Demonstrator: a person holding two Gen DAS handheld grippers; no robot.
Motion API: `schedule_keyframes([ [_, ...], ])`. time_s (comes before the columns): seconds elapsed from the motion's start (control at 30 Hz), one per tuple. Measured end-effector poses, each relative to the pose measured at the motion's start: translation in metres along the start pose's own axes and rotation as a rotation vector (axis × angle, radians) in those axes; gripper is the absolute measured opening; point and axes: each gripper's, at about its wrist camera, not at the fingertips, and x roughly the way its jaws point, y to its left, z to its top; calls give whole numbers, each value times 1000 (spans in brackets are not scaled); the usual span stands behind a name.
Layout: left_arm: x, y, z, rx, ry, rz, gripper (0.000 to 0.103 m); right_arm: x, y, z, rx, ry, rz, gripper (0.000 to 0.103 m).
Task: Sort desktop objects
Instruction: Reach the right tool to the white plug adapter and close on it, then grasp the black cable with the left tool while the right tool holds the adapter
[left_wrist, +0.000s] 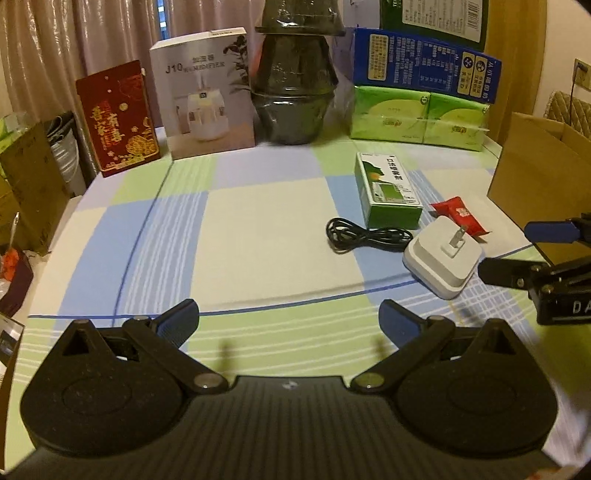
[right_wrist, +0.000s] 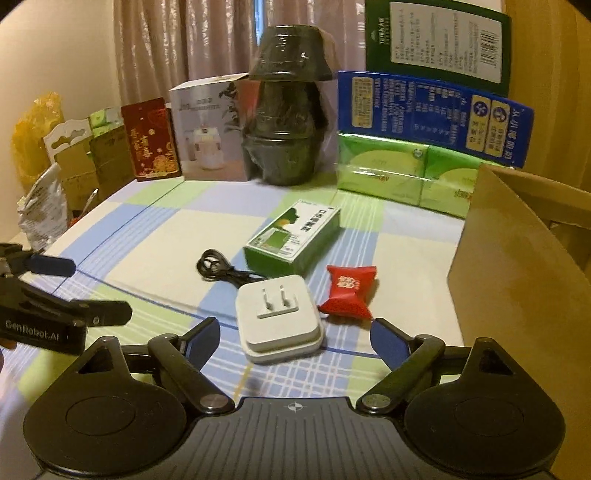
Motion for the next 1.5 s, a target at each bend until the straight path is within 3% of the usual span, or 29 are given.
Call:
schedule_keyframes([
  [0.23, 2, -15, 2, 35, -18, -36, 102, 1, -7, 1, 21, 10, 7, 82],
  [0.57, 3, -9, 3, 27, -23, 2, 101, 30, 13, -5, -109, 21, 51, 80],
  [0.9, 7, -2, 3, 24, -25, -12, 101, 52, 14, -6, -121, 36, 44, 79],
  [1.0, 8, -3, 3, 30, -24, -23, 101, 55, 15, -6, -123, 48, 40, 64],
  [1.07, 8, -4, 4, 34, -27, -31, 101, 54, 14, -6, -118, 53, 38, 62],
  [1.33, 18, -10, 9, 165, -65, -92, 101, 37, 9, 6, -85, 26, 18, 62],
  [1.5, 37, -9, 20, 181, -74, -123, 100, 37, 2, 9, -71, 21, -4, 62],
])
